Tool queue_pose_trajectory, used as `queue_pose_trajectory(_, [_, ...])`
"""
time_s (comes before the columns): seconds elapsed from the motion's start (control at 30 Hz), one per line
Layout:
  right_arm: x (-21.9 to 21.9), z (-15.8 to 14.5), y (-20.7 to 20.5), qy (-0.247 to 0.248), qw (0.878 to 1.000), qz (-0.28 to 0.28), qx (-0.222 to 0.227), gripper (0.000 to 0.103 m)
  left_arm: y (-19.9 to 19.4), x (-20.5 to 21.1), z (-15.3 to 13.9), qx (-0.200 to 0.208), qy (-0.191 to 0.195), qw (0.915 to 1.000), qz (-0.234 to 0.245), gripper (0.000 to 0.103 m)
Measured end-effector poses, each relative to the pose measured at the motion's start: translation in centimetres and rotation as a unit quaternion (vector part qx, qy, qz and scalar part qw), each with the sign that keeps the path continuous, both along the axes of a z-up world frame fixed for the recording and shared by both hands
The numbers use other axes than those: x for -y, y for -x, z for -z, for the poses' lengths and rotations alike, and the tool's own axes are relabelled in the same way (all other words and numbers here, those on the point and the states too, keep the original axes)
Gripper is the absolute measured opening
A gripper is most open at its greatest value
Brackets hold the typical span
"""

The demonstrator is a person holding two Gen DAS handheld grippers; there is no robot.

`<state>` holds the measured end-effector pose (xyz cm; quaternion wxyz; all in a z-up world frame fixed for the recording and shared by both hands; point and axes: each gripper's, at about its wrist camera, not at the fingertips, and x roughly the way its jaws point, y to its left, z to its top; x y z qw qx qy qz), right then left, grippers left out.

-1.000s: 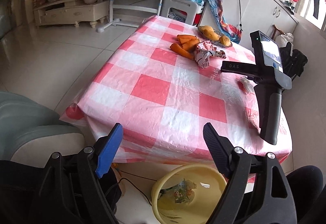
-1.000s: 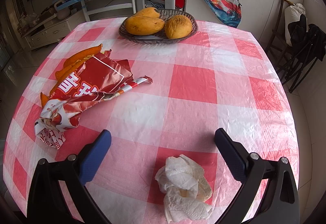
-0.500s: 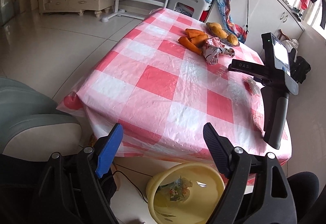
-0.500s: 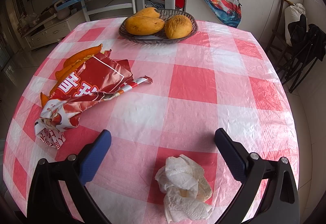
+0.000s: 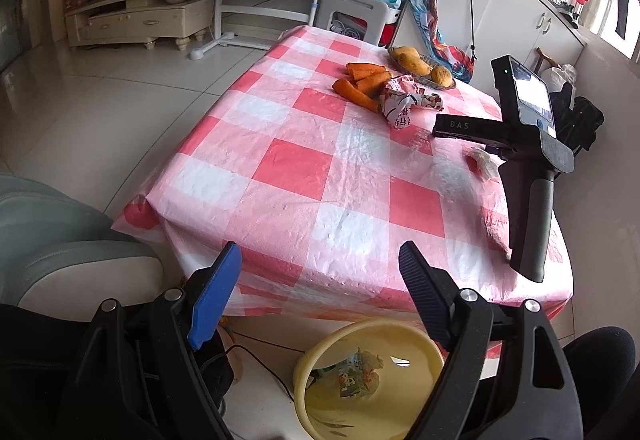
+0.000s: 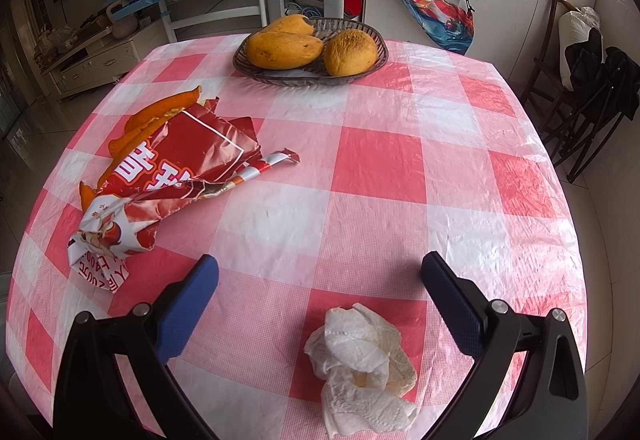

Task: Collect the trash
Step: 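Move the left tool back over the table toward the carrots, then close the left gripper on an orange carrot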

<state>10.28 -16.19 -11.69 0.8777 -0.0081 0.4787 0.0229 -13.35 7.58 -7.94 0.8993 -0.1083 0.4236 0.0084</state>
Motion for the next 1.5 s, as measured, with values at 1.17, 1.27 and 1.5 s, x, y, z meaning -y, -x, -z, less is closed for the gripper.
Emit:
queue_pose_trajectory(1.17, [0.0, 0.0, 0.1, -0.003, 1.0, 0.004, 0.0, 0.097, -6.3, -2.5, -2.9, -0.028, -0.016, 0.9994, -0.016, 0.082])
queue_pose_trajectory(1.27, [0.0, -0.2, 0.0, -0.005, 0.999, -0.033, -0.037, 0.097, -10.3, -1.5, -3.3, -0.022, -0.022, 0.9995, 0.007, 0.082])
queue_pose_trajectory(1.5, [4.0, -7.5, 3.3, -0.033, 0.995, 0.005, 0.089, 0.096, -20.0, -0.2, -0.9, -0.042, -0.029, 0.9987, -0.003, 0.079])
